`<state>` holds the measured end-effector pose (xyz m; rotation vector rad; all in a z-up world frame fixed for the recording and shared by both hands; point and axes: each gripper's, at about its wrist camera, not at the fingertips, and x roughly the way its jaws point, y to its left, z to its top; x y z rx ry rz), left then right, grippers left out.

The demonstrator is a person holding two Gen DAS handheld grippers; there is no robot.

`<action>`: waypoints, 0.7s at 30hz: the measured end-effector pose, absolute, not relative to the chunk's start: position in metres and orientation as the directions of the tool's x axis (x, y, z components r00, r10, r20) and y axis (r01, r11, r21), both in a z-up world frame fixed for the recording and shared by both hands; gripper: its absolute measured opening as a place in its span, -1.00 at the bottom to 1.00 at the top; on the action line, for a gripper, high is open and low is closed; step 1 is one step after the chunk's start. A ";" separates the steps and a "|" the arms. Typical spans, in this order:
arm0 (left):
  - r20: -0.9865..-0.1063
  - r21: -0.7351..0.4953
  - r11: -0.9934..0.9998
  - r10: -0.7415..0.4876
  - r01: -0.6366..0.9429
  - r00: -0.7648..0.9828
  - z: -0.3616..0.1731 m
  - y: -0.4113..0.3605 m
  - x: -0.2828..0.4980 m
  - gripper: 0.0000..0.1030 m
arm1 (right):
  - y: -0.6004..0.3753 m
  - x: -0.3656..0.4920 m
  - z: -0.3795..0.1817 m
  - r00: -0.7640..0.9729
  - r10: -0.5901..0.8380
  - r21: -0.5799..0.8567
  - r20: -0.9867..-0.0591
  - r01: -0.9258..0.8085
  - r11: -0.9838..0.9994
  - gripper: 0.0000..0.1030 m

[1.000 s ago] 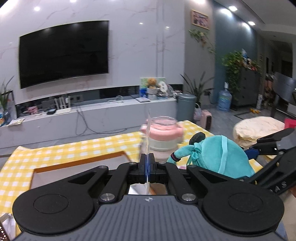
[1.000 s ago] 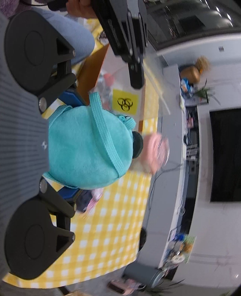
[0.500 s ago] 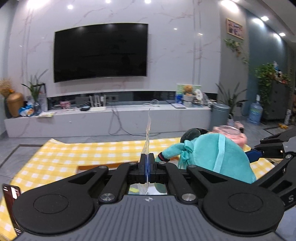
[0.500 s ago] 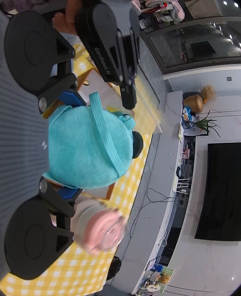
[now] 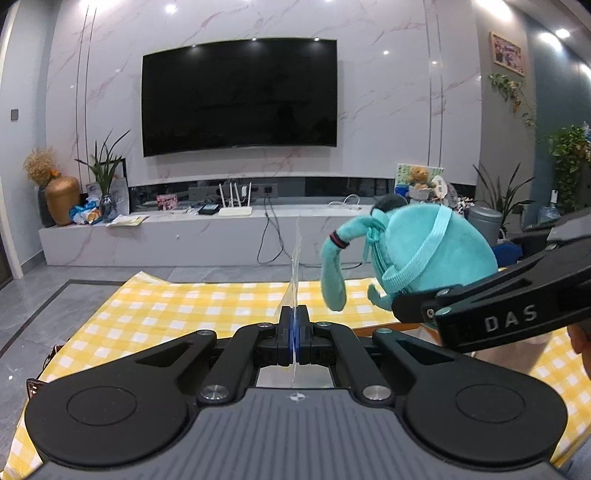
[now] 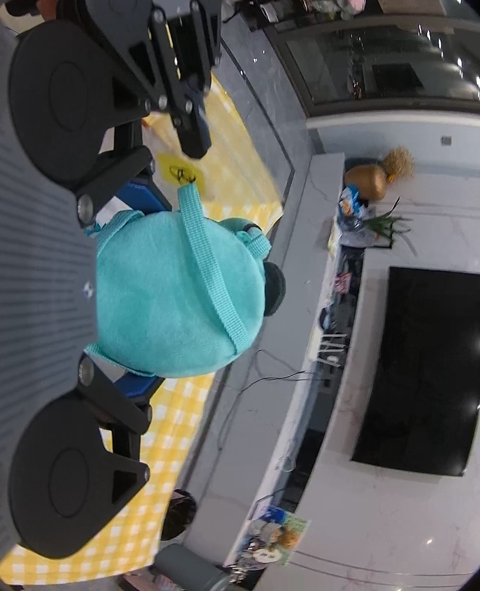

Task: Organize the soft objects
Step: 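Carry the teal bag with the right tool while the left tool carries the plastic bag to the box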

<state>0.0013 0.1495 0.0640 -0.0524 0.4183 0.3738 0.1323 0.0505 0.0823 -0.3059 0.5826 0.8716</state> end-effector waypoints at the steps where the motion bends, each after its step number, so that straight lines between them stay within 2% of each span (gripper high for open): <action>1: -0.415 0.026 0.930 0.345 -0.368 0.842 0.062 0.152 0.004 -0.99 | 0.058 0.136 0.079 0.499 0.620 -0.014 -0.606 -0.785 0.619 0.62; 12: -0.552 0.023 0.928 0.322 -0.372 0.769 0.022 0.180 0.030 -0.99 | 0.098 0.161 0.001 0.425 0.473 -0.041 -0.772 -0.775 0.630 0.62; 21: -0.653 0.075 0.927 0.324 -0.368 0.684 -0.004 0.187 0.047 -0.99 | 0.113 0.179 -0.036 0.403 0.368 -0.096 -0.838 -0.773 0.627 0.62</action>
